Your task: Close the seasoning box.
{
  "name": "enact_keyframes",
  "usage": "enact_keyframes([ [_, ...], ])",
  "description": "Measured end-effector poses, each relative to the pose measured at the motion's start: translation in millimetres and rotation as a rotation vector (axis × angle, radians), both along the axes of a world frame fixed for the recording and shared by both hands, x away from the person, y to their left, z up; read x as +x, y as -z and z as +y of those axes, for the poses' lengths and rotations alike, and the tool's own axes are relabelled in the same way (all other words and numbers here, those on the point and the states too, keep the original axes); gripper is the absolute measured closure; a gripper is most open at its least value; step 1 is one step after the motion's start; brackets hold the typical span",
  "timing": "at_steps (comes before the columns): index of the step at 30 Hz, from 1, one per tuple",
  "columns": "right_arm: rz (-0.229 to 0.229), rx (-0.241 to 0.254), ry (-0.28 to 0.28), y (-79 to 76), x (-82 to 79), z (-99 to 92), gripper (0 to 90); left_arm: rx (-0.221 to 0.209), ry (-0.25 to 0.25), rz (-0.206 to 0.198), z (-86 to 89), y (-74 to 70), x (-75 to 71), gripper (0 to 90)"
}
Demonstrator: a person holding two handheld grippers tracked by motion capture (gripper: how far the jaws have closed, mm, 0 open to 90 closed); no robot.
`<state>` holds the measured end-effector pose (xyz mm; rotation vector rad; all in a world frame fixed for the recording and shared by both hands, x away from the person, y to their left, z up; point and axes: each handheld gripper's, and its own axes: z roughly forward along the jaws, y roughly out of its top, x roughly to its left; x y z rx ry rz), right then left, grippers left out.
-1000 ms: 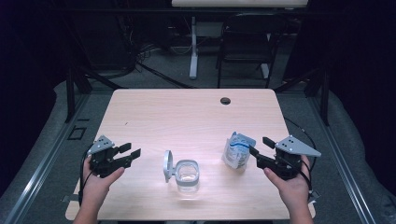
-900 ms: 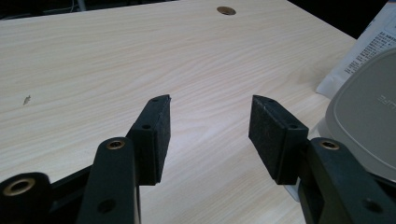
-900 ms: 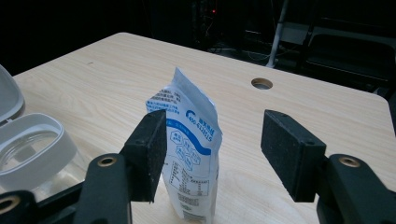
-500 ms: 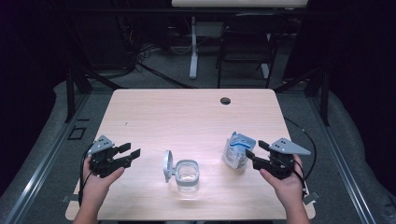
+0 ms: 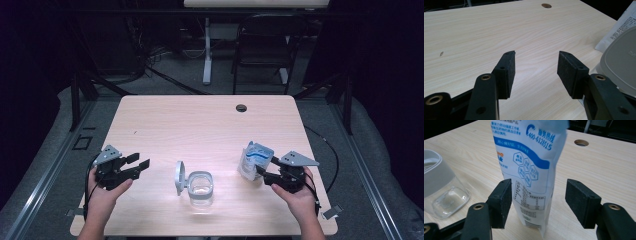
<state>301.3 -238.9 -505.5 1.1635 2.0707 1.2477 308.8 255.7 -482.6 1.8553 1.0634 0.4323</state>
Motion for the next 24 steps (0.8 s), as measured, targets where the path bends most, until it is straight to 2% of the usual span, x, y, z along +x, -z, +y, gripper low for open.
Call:
enact_keyframes([
  [12,0.011,-0.021,-0.022,16.8,6.2,10.7,36.0,-0.002,-0.007,-0.002,3.1,-0.4,0.2,49.0],
  [24,-0.003,-0.045,-0.019,27.1,12.4,20.2,33.2,0.000,-0.016,0.003,5.3,0.3,0.7,49.1],
])
